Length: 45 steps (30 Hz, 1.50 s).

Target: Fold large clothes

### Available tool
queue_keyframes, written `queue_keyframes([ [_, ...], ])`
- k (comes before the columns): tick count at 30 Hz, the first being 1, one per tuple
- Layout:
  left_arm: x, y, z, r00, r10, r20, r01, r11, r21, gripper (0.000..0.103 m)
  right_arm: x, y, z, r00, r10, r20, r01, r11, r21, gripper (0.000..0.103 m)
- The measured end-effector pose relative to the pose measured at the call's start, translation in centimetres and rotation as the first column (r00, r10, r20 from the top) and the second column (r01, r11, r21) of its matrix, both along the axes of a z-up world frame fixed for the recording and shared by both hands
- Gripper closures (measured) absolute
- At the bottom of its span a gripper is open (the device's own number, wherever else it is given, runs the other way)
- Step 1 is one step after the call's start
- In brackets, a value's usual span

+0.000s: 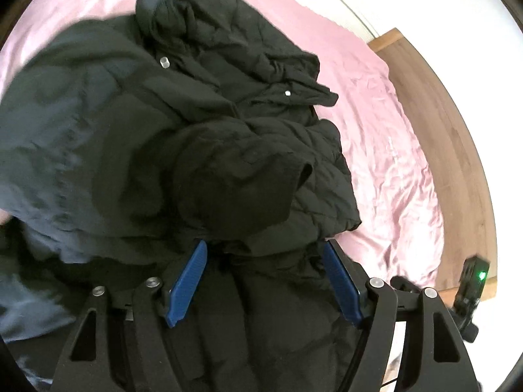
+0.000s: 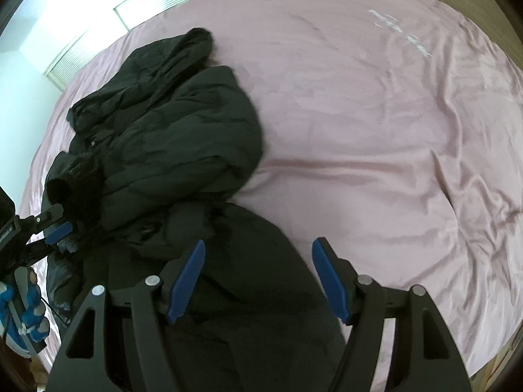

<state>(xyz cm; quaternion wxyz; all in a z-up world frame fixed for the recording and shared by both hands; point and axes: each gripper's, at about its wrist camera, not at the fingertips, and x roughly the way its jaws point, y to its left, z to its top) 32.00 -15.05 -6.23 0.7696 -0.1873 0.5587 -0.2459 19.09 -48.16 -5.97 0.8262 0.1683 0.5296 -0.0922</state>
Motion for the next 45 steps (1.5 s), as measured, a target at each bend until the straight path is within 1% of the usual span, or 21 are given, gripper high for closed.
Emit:
queue_keyframes([
  [4, -0.2, 3.7, 1.6, 0.996, 0.04, 0.081, -0.045, 0.997, 0.068, 0.032, 1.9, 3.4, 0.4, 0.997, 0.076, 0.002, -0.076, 0.997, -0.02, 0.035],
  [6, 0.3, 6.1, 2.6, 0.991, 0.057, 0.117, -0.071, 0.99, 0.122, 0.032, 3.3, 6.0, 0.8, 0.991, 0.136, 0.011, -0.135, 0.99, -0.035, 0.035],
  [9, 1.8, 9.4, 3.5, 0.985, 0.082, 0.151, -0.112, 0.973, 0.203, 0.027, 5.7, 9.9, 1.7, 0.974, 0.223, 0.029, -0.221, 0.974, -0.057, 0.035],
  [10, 2.5, 10.5, 3.7, 0.982, 0.098, 0.159, -0.131, 0.968, 0.216, 0.025, 6.3, 11.0, 1.9, 0.969, 0.246, 0.035, -0.243, 0.968, -0.062, 0.035],
  [14, 5.1, 14.1, 4.2, 0.97, 0.142, 0.198, -0.19, 0.951, 0.245, 0.022, 10.6, 17.6, 3.6, 0.923, 0.374, 0.091, -0.368, 0.927, -0.077, 0.035],
  [17, 7.0, 15.5, 4.2, 0.963, 0.145, 0.226, -0.205, 0.941, 0.268, 0.022, 13.8, 22.1, 4.7, 0.88, 0.455, 0.134, -0.447, 0.89, -0.089, 0.035],
  [19, 8.1, 15.5, 3.8, 0.961, 0.138, 0.24, -0.205, 0.937, 0.283, 0.022, 15.5, 24.6, 5.1, 0.854, 0.495, 0.157, -0.485, 0.869, -0.098, 0.035],
  [20, 8.7, 15.2, 3.3, 0.961, 0.129, 0.245, -0.2, 0.935, 0.292, 0.022, 16.6, 26.4, 5.2, 0.836, 0.522, 0.169, -0.511, 0.853, -0.106, 0.035],
  [22, 9.4, 14.6, 2.2, 0.963, 0.113, 0.243, -0.188, 0.931, 0.312, 0.022, 17.8, 28.4, 4.7, 0.818, 0.55, 0.169, -0.535, 0.835, -0.125, 0.035],
  [23, 9.7, 14.2, 1.4, 0.965, 0.106, 0.239, -0.182, 0.929, 0.323, 0.022, 18.8, 29.5, 4.0, 0.81, 0.564, 0.162, -0.549, 0.826, -0.131, 0.035],
  [24, 9.9, 13.8, 0.4, 0.968, 0.096, 0.23, -0.172, 0.927, 0.335, 0.022, 19.6, 30.3, 3.0, 0.808, 0.57, 0.149, -0.556, 0.821, -0.127, 0.035],
  [25, 9.9, 13.4, -0.4, 0.971, 0.086, 0.225, -0.162, 0.923, 0.348, 0.022, 19.9, 30.5, 2.4, 0.809, 0.572, 0.136, -0.558, 0.82, -0.128, 0.035],
  [27, 9.7, 12.2, -2.8, 0.975, 0.059, 0.214, -0.141, 0.909, 0.391, 0.021, 20.9, 30.9, -0.4, 0.815, 0.575, 0.079, -0.561, 0.815, -0.144, 0.035],
  [30, 8.8, 10.7, -5.4, 0.978, 0.021, 0.209, -0.11, 0.899, 0.423, 0.019, 20.7, 29.7, -4.1, 0.821, 0.571, 0.005, -0.564, 0.812, -0.154, 0.035],
  [33, 8.1, 9.2, -7.4, 0.976, -0.019, 0.219, -0.086, 0.884, 0.46, 0.016, 19.5, 28.1, -7.0, 0.807, 0.59, -0.021, -0.586, 0.796, -0.152, 0.035],
  [35, 7.8, 8.6, -8.1, 0.973, -0.024, 0.229, -0.088, 0.879, 0.468, 0.015, 18.6, 27.4, -8.0, 0.793, 0.608, -0.017, -0.602, 0.781, -0.166, 0.035],
  [37, 7.7, 8.6, -8.4, 0.972, -0.019, 0.235, -0.096, 0.88, 0.466, 0.013, 18.2, 26.8, -8.3, 0.791, 0.611, -0.013, -0.605, 0.779, -0.165, 0.035],
  [40, 8.0, 8.9, -8.7, 0.975, -0.009, 0.223, -0.096, 0.884, 0.457, 0.012, 18.0, 26.8, -8.6, 0.787, 0.617, -0.009, -0.609, 0.774, -0.173, 0.035],
  [43, 8.1, 8.9, -8.1, 0.979, -0.02, 0.203, -0.078, 0.882, 0.465, 0.012, 18.1, 27.0, -8.5, 0.785, 0.619, -0.024, -0.612, 0.769, -0.184, 0.035],
  [45, 7.9, 9.3, -6.5, 0.975, -0.022, 0.221, -0.085, 0.881, 0.465, 0.012, 17.9, 27.3, -8.2, 0.784, 0.619, -0.041, -0.614, 0.765, -0.193, 0.035],
])
